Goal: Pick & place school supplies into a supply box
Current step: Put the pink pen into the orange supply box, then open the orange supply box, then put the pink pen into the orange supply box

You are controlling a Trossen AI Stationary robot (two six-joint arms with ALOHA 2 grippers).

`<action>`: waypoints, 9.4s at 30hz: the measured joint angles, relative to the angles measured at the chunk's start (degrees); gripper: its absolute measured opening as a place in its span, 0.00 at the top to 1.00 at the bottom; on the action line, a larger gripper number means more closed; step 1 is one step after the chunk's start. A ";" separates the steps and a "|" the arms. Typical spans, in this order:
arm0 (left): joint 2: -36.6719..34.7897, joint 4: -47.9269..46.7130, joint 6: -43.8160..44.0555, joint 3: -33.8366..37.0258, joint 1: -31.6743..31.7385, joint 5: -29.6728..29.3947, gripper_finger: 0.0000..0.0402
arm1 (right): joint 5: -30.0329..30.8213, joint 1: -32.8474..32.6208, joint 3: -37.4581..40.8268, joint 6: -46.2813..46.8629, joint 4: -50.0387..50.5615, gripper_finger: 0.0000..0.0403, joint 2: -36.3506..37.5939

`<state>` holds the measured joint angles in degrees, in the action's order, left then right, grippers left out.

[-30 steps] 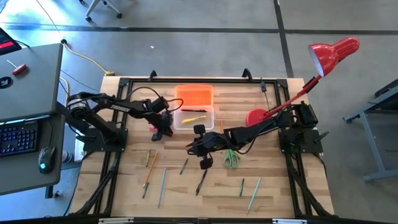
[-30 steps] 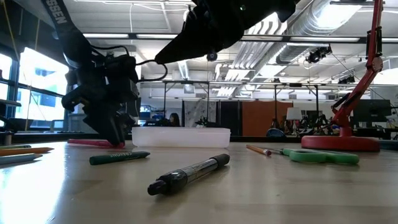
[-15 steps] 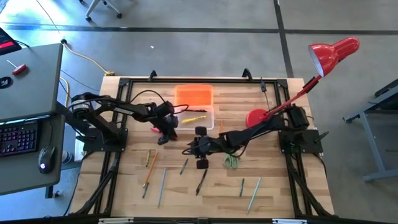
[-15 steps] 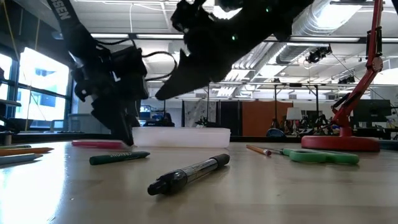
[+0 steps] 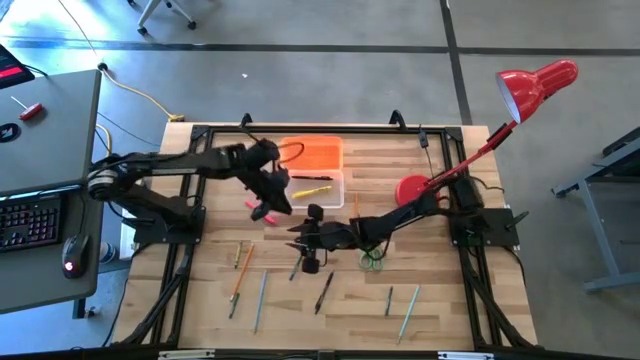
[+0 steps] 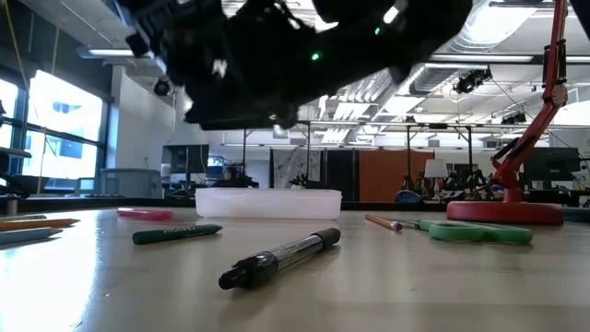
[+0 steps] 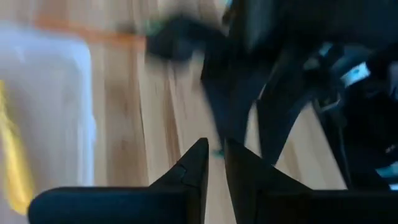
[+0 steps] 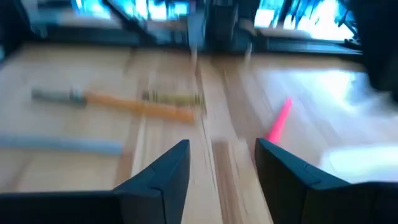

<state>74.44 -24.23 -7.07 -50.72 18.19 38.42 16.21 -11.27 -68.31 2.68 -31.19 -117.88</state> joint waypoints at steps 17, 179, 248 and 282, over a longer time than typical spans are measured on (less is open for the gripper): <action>-21.19 -7.14 1.12 -16.02 0.14 -17.09 0.81 | 18.55 3.25 -28.52 6.45 10.19 0.60 -23.02; -25.62 -33.78 15.04 -15.98 0.14 -34.91 0.89 | 11.79 -3.92 2.21 14.64 -8.15 0.99 2.31; -25.60 -28.26 14.41 -15.96 0.15 -31.50 0.87 | 12.28 6.62 -29.36 13.86 12.41 0.86 -29.87; -25.60 -28.20 19.34 -15.96 0.15 -31.48 0.87 | 31.70 3.78 -25.27 -0.76 68.06 0.92 -0.84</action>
<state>48.84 -52.42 12.27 -66.67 18.34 6.94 47.91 -7.49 -93.58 1.92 36.86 -118.72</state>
